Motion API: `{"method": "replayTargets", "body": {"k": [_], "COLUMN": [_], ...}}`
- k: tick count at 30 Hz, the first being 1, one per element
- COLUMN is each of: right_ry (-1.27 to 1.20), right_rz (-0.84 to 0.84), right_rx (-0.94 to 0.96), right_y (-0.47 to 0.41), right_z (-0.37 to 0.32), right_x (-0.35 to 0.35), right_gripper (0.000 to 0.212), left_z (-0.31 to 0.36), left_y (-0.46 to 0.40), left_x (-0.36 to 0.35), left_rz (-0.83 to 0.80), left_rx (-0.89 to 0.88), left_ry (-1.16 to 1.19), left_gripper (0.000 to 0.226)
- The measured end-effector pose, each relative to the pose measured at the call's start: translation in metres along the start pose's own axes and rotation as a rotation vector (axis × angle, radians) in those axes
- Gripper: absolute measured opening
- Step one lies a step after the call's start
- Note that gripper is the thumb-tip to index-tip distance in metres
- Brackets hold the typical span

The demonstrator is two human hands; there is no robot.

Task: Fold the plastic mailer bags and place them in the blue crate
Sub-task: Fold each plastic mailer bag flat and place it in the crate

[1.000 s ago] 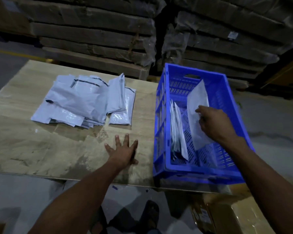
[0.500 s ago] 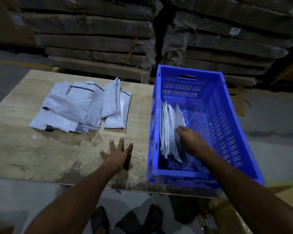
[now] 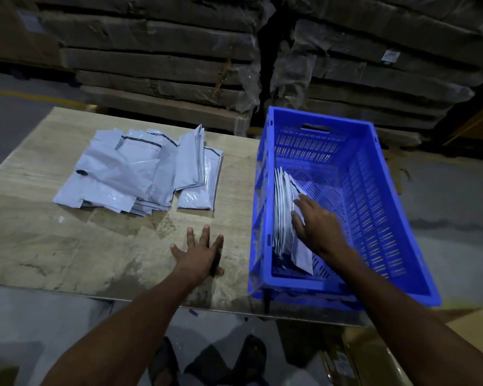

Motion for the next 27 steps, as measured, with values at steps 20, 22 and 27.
{"method": "replayTargets", "body": {"k": [20, 22, 27], "right_ry": [0.135, 0.206, 0.311], "right_rz": [-0.221, -0.24, -0.325], "right_rx": [0.26, 0.232, 0.246], "right_y": [-0.073, -0.07, -0.068], "right_z": [-0.184, -0.181, -0.176], "right_x": [-0.141, -0.159, -0.187], "right_gripper": [0.049, 0.049, 0.052], "left_z": [-0.158, -0.158, -0.159], "left_y": [0.018, 0.019, 0.018], "left_x": [-0.04, -0.043, -0.043], "left_rz": [0.568, 0.579, 0.607], "left_rx": [-0.11, -0.111, -0.107], "left_ry": [-0.107, -0.103, -0.084], "left_gripper": [0.071, 0.071, 0.07]}}
Point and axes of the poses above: each hand's wrist, its own y-axis away from the middle knuckle, its own x-axis out of the back of the hand, z = x × y, the point moved 2 cm from there along -y, towards the middle knuckle, and after that the axes turned 9 degrees about z, right-handed, at the moved point
